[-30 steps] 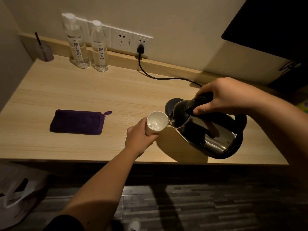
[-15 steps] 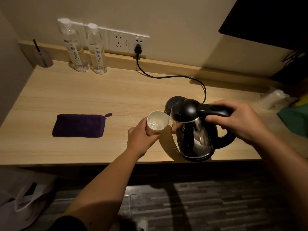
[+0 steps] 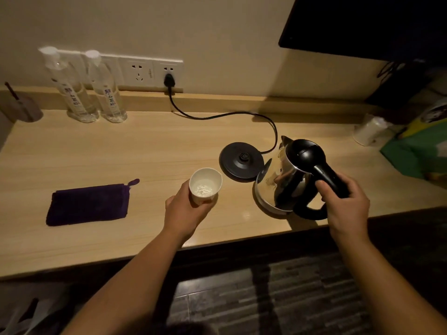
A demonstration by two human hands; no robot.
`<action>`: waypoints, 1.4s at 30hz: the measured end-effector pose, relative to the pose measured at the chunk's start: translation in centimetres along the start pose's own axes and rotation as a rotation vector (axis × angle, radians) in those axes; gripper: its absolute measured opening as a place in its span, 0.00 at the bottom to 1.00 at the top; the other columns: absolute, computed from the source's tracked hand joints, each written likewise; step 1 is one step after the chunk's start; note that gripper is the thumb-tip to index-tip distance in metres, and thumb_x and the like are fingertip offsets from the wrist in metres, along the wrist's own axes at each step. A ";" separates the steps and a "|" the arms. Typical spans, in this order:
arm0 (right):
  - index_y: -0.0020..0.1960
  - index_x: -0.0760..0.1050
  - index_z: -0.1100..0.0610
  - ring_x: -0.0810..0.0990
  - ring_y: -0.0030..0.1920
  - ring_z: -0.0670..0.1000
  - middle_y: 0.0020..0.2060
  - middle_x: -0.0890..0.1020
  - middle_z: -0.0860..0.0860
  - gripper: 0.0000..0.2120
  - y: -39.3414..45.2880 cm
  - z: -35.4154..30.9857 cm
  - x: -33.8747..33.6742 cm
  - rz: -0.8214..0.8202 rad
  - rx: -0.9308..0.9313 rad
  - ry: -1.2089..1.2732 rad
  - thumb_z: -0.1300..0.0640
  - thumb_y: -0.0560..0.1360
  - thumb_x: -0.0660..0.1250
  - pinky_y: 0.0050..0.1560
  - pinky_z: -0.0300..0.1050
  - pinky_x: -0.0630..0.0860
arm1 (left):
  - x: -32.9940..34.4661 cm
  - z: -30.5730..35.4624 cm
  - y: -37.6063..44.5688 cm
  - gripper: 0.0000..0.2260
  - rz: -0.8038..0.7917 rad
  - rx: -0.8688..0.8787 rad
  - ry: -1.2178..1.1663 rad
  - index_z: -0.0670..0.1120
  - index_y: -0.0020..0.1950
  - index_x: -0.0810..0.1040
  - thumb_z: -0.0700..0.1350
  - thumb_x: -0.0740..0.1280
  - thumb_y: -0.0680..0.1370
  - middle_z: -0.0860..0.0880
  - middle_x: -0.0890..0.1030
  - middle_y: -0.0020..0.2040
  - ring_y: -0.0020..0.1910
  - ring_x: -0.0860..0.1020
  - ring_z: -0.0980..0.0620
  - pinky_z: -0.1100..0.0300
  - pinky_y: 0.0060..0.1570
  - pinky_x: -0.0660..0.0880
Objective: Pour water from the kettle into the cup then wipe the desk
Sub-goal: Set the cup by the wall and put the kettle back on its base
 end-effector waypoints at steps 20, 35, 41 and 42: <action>0.62 0.70 0.51 0.75 0.50 0.41 0.50 0.75 0.42 0.18 2.1 2.5 -0.1 0.088 -0.014 -0.040 0.52 0.74 0.69 0.44 0.34 0.71 | 0.0 0.3 -0.3 0.32 -0.034 -0.011 -0.043 0.59 0.67 0.69 0.59 0.76 0.66 0.55 0.78 0.55 0.55 0.76 0.53 0.54 0.53 0.77; 0.77 0.50 0.53 0.55 0.75 0.50 0.77 0.56 0.52 0.35 -7.4 -1.1 13.6 -0.441 -0.357 -0.434 0.45 0.77 0.62 0.72 0.47 0.56 | -0.8 0.8 -0.8 0.33 -0.230 -0.020 -0.122 0.62 0.71 0.65 0.43 0.75 0.72 0.61 0.73 0.63 0.63 0.71 0.57 0.69 0.46 0.75; 0.78 0.44 0.45 0.56 0.76 0.49 0.78 0.55 0.46 0.40 -7.9 3.7 21.2 -0.796 0.033 -0.225 0.50 0.76 0.67 0.73 0.52 0.60 | -1.4 2.3 -0.9 0.29 -0.255 0.034 -0.091 0.63 0.68 0.64 0.43 0.73 0.74 0.70 0.71 0.59 0.59 0.71 0.70 0.81 0.44 0.67; 0.77 0.46 0.43 0.58 0.75 0.49 0.77 0.58 0.46 0.40 -7.9 3.5 21.8 -0.810 0.051 -0.175 0.51 0.75 0.67 0.72 0.53 0.61 | -1.6 2.4 -0.8 0.28 -0.253 0.034 -0.081 0.64 0.67 0.64 0.43 0.73 0.75 0.72 0.70 0.58 0.57 0.70 0.74 0.80 0.44 0.67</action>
Point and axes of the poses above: each hand's wrist, its own y-axis towards the middle knuckle, its own x-axis out of the palm, z = x × y, the point moved 8 cm from there along y, towards the middle knuckle
